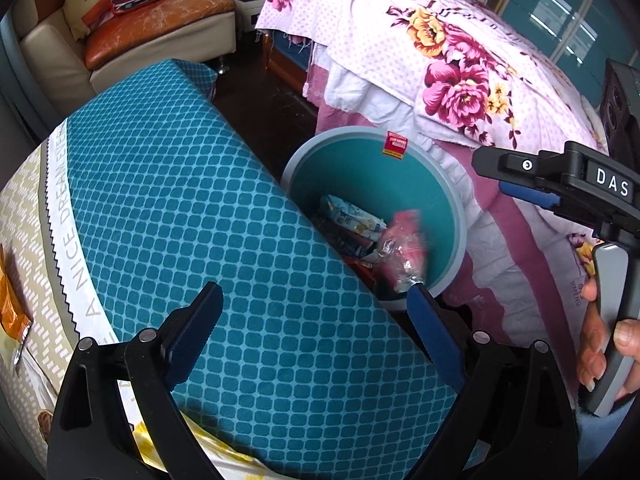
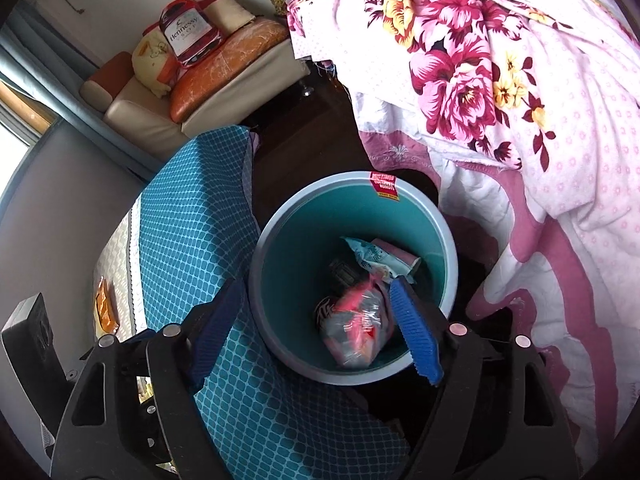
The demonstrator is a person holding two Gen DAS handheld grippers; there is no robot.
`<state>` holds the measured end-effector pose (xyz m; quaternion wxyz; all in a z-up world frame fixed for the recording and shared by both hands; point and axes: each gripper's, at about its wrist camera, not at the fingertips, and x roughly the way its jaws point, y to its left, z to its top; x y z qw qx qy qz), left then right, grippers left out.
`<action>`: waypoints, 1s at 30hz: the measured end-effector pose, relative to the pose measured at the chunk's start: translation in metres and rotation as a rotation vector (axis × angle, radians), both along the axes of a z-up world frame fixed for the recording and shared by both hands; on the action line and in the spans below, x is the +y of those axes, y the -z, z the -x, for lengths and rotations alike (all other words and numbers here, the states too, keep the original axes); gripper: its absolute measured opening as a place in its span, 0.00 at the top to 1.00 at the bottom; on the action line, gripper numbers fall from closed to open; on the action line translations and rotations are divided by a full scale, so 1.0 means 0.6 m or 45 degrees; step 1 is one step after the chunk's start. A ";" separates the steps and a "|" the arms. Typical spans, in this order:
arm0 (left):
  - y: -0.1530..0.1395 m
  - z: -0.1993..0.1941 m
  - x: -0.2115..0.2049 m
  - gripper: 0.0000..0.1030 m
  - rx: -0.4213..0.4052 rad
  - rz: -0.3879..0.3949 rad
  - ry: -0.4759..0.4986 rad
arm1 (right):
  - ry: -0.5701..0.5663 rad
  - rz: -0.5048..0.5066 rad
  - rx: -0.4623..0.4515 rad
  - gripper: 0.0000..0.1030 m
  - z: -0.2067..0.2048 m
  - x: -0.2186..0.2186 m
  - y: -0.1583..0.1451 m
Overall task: Collect trash
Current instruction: 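Carry both snack bags over the wastebasket and open both tools, then grasp the green-wrapped cake packet with the left tool while the right grasps the yellow wrapper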
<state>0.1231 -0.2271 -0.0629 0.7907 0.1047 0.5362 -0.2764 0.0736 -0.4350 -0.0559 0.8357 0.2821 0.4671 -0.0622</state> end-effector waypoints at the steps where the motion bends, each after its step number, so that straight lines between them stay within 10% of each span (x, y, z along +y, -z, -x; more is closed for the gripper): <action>1: 0.000 0.001 0.003 0.09 0.001 0.001 -0.003 | 0.003 -0.003 0.005 0.27 0.000 0.001 0.000; 30: -0.034 0.070 0.274 0.09 -0.032 0.003 -0.280 | -0.358 0.144 0.102 0.25 0.026 0.227 -0.017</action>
